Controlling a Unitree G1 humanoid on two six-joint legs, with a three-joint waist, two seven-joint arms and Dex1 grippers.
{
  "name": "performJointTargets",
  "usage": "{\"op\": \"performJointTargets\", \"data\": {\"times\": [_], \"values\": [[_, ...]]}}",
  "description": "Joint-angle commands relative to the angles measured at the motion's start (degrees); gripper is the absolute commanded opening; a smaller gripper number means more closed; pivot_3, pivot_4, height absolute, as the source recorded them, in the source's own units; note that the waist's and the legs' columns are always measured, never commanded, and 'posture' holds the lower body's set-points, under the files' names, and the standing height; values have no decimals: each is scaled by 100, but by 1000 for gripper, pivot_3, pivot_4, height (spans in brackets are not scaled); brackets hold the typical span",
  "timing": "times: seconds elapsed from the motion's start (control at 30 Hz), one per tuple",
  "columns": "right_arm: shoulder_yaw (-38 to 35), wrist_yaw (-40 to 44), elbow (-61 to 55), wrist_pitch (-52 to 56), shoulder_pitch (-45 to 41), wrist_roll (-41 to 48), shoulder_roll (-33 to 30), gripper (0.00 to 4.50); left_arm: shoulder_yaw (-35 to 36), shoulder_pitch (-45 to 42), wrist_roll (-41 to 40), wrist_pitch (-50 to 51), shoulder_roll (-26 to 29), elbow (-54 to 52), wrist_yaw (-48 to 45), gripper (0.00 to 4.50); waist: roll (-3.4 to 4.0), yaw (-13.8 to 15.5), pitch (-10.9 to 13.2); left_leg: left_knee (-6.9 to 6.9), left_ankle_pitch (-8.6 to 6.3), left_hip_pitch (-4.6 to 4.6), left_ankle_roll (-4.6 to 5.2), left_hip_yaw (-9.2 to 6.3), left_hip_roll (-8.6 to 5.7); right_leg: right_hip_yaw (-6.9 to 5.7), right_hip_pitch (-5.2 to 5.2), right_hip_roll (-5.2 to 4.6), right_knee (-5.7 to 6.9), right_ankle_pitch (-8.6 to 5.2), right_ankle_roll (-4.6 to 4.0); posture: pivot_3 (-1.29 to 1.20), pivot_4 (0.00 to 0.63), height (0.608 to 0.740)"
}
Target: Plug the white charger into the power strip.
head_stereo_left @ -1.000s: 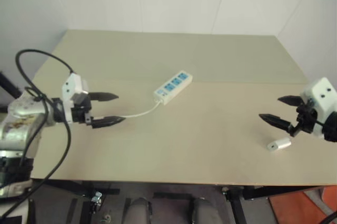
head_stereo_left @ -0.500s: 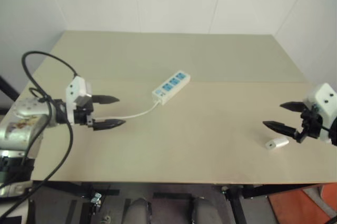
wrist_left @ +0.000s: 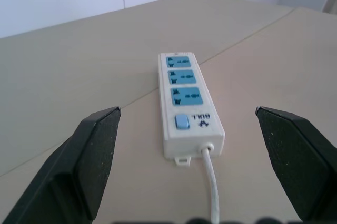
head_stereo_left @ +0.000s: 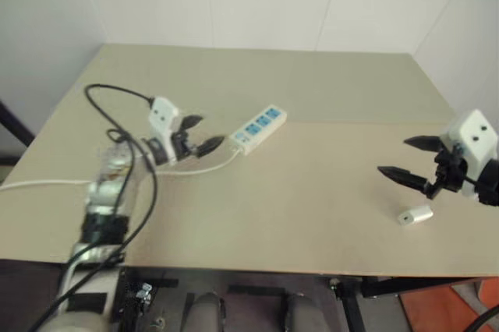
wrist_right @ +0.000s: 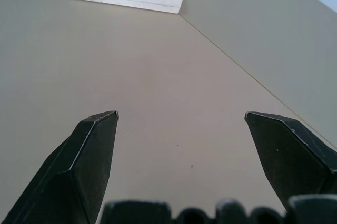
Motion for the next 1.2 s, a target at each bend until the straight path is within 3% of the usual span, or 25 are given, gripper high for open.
{"op": "performJointTargets", "data": {"times": [0.03,0.2,0.43,0.9,1.07,1.2], "values": [[-37,-94,-38,-12,-167,11,-22,4500,-91,-461,277,-692,-419,810,278,4480,0,-6,0,0,0,1,0,1,0,1,0,0,0,0,0,0,150,740],[25,-137,-115,-13,-233,45,40,4500,-157,-1037,627,-1518,-1128,2341,674,4480,-2,3,1,2,0,-1,0,1,-1,0,2,0,-5,0,0,0,150,740],[-45,-126,-186,-14,-262,130,44,4500,-87,-1487,916,-2389,-1530,3850,987,4480,-3,-4,2,1,0,-1,0,1,-1,0,-2,0,-5,0,0,0,150,740],[-194,-229,-476,49,-117,327,121,4500,-197,-1593,1424,-3021,-1774,5154,1114,4480,-3,10,1,2,1,0,-1,1,-1,-2,1,0,-5,0,1,0,150,740],[-244,-245,-545,110,-140,381,107,4500,-106,-1510,1423,-3091,-1829,5260,1078,3372,-2,13,1,2,1,1,-2,0,-1,-2,2,-1,-5,0,1,0,150,740],[-305,-244,-598,193,-204,465,97,4500,-74,-1466,1437,-3107,-1805,5297,999,3286,-1,8,0,2,1,2,-1,0,-1,-2,3,-1,-5,0,1,0,150,740]]}}
